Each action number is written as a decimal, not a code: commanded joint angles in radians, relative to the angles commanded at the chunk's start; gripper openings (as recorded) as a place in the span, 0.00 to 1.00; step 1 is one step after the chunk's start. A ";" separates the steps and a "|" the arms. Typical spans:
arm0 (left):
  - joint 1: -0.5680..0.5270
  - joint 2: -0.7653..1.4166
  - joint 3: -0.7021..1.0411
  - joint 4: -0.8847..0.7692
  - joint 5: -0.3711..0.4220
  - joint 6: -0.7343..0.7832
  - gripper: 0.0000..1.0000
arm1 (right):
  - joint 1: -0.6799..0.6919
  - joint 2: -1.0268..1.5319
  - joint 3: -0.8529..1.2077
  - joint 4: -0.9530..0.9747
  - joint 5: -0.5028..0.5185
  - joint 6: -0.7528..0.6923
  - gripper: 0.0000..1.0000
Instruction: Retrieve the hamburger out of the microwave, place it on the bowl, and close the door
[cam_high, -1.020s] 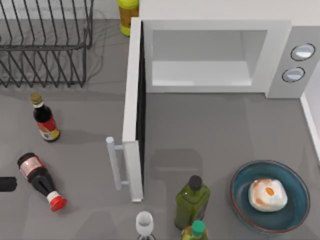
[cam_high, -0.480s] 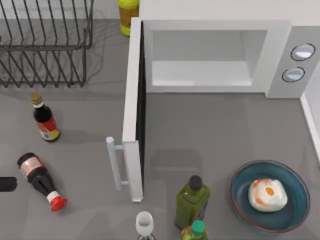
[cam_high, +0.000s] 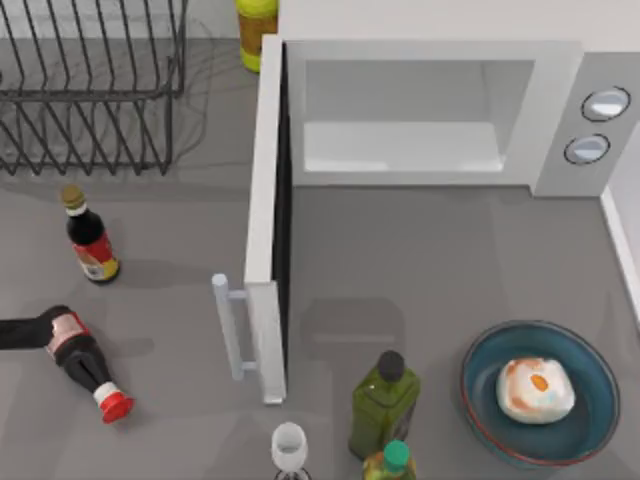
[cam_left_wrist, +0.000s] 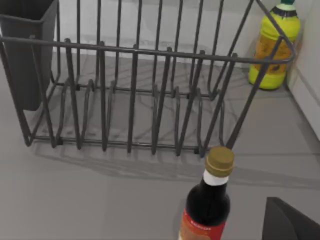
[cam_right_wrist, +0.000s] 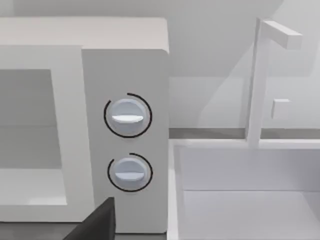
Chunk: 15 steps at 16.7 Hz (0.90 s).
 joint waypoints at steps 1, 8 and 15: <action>-0.040 0.079 0.054 -0.039 -0.027 -0.029 0.00 | 0.000 0.000 0.000 0.000 0.000 0.000 1.00; -0.311 0.619 0.415 -0.300 -0.206 -0.222 0.00 | 0.000 0.000 0.000 0.000 0.000 0.000 1.00; -0.402 0.782 0.537 -0.388 -0.267 -0.287 0.00 | 0.000 0.000 0.000 0.000 0.000 0.000 1.00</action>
